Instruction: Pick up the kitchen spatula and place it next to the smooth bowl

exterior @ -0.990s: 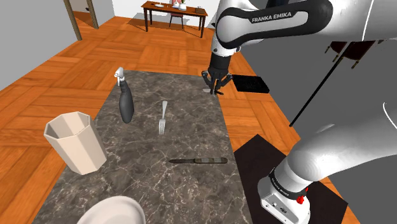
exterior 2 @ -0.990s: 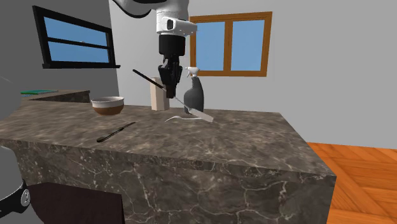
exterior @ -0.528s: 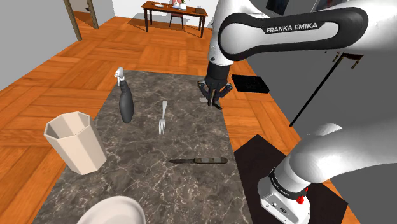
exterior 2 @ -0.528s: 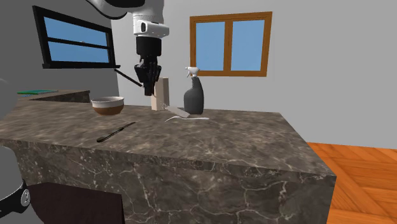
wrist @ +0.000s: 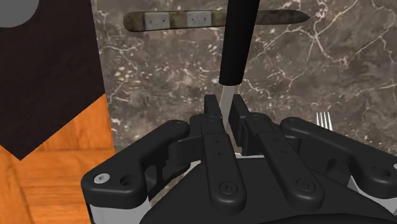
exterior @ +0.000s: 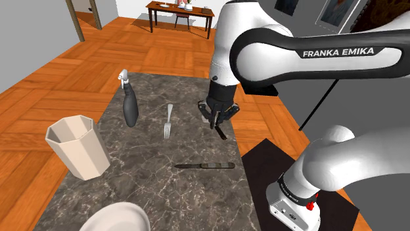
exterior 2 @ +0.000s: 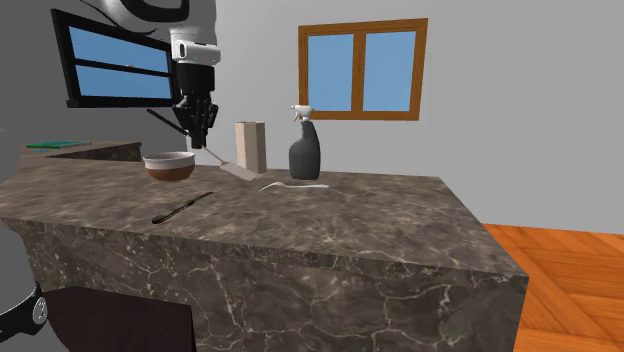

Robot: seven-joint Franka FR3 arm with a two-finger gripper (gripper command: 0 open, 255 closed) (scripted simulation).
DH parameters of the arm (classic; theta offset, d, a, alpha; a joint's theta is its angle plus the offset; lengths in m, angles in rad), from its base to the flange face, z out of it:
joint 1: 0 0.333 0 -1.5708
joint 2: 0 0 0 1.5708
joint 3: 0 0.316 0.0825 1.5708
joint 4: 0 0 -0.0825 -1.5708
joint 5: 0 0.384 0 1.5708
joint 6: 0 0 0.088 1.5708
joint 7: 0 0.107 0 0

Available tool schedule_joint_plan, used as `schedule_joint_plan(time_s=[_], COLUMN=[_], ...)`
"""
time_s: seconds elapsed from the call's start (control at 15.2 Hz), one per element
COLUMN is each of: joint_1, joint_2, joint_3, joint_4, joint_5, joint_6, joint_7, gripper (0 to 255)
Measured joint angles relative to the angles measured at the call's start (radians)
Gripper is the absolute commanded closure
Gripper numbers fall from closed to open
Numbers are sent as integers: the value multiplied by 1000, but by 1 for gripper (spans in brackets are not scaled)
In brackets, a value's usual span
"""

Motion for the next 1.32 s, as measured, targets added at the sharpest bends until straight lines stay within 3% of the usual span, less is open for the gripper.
schedule_joint_plan(time_s=[0.66,1.32], joint_1=[122,168], joint_2=[-52,16], joint_3=[195,422], joint_4=[25,154], joint_5=[140,226], joint_6=[-25,-5], joint_7=[244,495], gripper=[255,255])
